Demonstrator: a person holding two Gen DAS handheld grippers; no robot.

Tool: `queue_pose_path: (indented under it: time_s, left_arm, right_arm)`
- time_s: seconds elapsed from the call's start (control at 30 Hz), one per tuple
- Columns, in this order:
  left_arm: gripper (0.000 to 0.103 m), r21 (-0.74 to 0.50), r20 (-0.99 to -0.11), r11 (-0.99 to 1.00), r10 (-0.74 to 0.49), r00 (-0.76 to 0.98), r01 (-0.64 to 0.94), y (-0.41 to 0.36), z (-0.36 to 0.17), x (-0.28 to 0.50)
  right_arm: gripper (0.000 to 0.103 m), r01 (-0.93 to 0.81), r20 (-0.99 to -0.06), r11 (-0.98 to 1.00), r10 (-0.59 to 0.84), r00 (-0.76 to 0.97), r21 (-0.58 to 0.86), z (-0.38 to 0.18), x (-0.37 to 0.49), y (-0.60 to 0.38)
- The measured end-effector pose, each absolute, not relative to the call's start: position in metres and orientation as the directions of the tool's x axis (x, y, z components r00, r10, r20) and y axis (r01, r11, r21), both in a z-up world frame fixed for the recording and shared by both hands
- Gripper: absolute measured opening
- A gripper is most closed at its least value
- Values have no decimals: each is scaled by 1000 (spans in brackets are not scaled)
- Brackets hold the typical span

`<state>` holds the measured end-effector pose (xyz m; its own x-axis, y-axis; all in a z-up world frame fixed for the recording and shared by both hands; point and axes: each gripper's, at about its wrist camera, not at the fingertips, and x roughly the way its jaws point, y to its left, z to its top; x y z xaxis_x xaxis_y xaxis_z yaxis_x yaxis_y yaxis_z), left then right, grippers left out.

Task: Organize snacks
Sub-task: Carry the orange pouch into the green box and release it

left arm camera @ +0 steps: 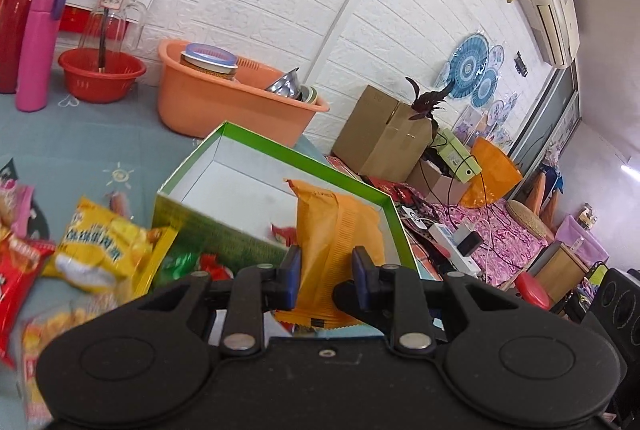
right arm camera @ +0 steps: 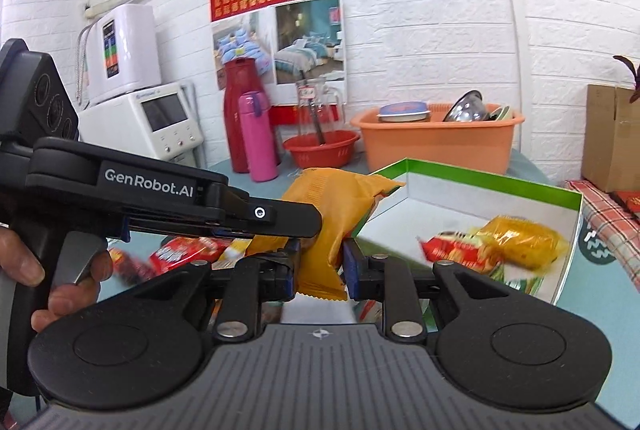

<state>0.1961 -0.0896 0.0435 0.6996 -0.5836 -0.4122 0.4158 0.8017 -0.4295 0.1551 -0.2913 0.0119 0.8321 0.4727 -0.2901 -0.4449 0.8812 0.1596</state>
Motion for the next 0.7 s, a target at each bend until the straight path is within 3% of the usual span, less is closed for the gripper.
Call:
queue_pose_path:
  time_s: [0.67,0.7]
  left_arm:
    - [21,-412,-512,835,-544,665,365,-111,17,317]
    - [38,-409,-515,838,-539,667,361,-111,15,318]
  right_arm:
    - [42,-373,-343,894,442,829,249,-19,266,-304]
    - [48,-378,-339,893,443,830,243,-22,266,-304]
